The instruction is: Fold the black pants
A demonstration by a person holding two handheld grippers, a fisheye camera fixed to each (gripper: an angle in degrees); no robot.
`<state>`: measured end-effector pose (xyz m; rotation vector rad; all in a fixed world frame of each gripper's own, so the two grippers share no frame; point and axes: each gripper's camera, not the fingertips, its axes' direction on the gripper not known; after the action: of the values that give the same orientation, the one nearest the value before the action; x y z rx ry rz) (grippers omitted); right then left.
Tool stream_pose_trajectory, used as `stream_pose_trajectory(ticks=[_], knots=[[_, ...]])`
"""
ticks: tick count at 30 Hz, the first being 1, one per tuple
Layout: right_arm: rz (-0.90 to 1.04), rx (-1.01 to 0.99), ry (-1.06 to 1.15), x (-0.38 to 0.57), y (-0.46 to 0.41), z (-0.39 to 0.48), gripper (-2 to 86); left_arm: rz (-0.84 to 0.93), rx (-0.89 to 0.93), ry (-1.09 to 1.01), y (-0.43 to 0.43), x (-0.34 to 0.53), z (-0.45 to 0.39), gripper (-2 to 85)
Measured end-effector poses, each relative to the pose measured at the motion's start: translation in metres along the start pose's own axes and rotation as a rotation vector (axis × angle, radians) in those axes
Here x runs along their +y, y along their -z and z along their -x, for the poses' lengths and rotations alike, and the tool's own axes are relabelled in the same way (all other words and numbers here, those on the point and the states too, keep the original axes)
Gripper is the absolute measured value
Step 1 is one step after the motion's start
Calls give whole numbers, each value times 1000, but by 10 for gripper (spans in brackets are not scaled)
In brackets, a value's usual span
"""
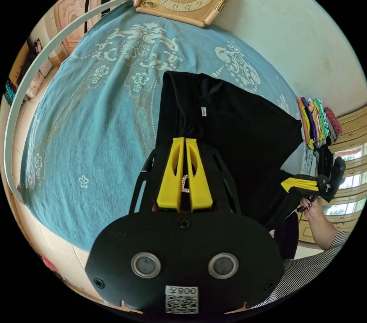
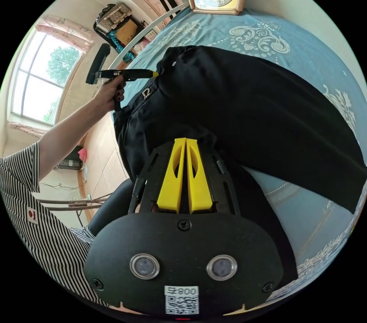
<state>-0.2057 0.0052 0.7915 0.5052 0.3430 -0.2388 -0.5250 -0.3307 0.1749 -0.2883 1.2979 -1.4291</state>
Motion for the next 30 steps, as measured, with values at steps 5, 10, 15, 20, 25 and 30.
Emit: stream_pose_trajectory(ticks=[5, 10, 15, 20, 25, 30], knots=[[5, 10, 1, -25, -7, 9, 1, -120, 40, -48, 35, -7, 13, 4], [102, 52, -40, -43, -29, 7, 1, -18, -44, -17, 15, -9, 28, 6], [-62, 8, -23, -56, 11, 22, 1, -215, -32, 0, 54, 19, 27, 8], [-64, 75, -25, -107, 12, 16, 1, -301, 1, -68, 71, 20, 7, 5], [-45, 119, -24, -152, -1, 13, 1, -161, -11, -118, 37, -15, -4, 2], [-16, 198, -32, -184, -16, 10, 0, -95, -41, -104, 12, -43, 5, 2]])
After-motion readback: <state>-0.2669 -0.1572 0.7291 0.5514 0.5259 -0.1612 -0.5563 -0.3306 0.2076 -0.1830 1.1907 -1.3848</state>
